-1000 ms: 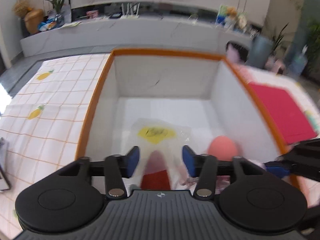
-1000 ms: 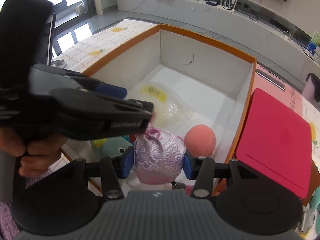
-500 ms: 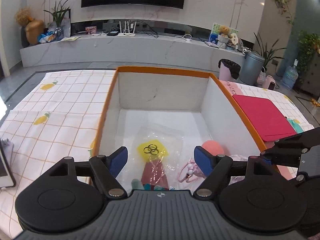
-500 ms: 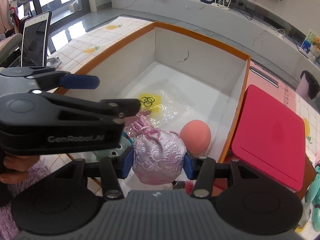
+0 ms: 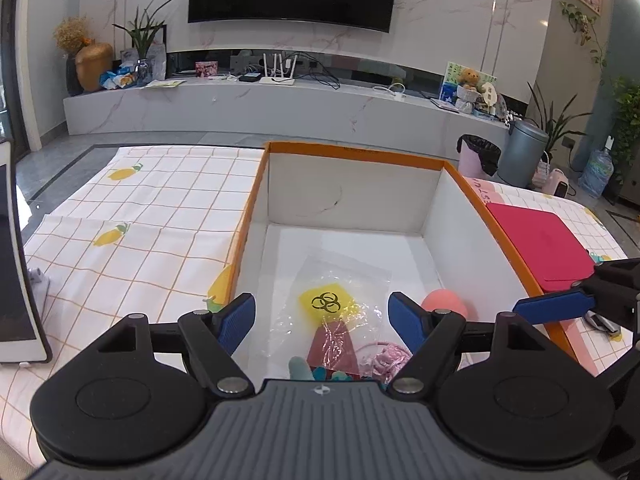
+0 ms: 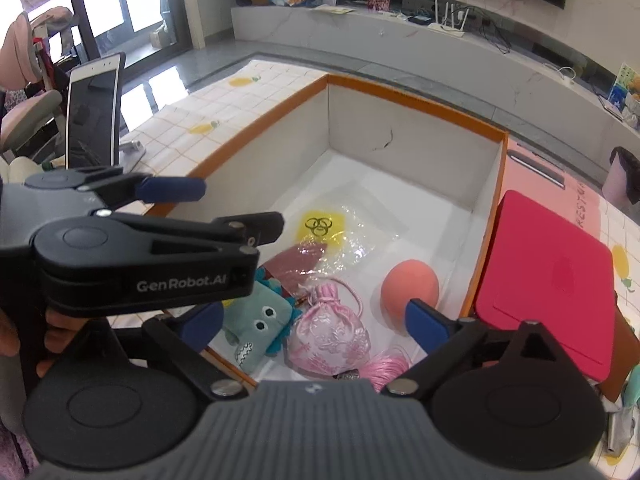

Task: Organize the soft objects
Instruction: 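Open both tools to drop the bagged plush and pink pouch into the box, then move both tools back over the red box toward the remaining soft items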

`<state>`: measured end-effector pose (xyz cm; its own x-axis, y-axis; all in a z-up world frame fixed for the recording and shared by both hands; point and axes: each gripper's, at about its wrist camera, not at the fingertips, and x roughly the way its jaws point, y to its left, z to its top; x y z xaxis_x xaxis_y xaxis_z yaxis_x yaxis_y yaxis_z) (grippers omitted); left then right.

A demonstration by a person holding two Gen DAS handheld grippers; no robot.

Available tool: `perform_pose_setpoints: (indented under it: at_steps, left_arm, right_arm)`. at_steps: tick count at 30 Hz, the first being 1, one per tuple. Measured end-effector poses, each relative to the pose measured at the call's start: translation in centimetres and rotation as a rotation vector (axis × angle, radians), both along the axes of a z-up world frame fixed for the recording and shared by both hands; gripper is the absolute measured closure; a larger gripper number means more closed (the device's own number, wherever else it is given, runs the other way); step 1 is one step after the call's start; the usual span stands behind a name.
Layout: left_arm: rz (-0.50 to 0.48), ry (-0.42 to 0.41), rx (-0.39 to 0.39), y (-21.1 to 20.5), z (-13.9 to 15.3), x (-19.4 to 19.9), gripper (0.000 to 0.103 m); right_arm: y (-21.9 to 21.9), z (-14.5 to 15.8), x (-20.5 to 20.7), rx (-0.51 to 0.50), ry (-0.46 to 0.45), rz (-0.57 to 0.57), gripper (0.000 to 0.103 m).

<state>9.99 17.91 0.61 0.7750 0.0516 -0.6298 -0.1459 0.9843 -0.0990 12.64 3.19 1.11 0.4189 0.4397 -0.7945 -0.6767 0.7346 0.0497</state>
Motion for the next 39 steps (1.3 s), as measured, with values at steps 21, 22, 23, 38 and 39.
perform_pose_setpoints:
  at_steps: [21, 22, 23, 38, 39]
  left_arm:
    - [0.073, -0.057, 0.009, -1.5, 1.7, -3.1, 0.014]
    - [0.070, -0.062, 0.013, -1.9, 1.9, -3.2, 0.014]
    - [0.064, -0.066, 0.019, -2.2, 2.2, -3.2, 0.014]
    - [-0.115, -0.077, 0.024, -11.9, 4.8, -0.3, 0.014]
    - [-0.128, -0.080, 0.022, -12.7, 4.9, 0.0, 0.014]
  right_arm:
    - [-3.6, 2.2, -1.1, -0.026, -0.039, -0.121, 0.007]
    - [-4.2, 2.5, -1.2, -0.025, -0.043, -0.133, 0.007]
    - [-4.7, 2.7, -1.2, -0.019, -0.048, -0.148, 0.007]
    - [-19.0, 7.9, 0.0, 0.078, -0.105, -0.417, 0.006]
    - [-20.2, 8.1, 0.1, 0.073, -0.112, -0.439, 0.006]
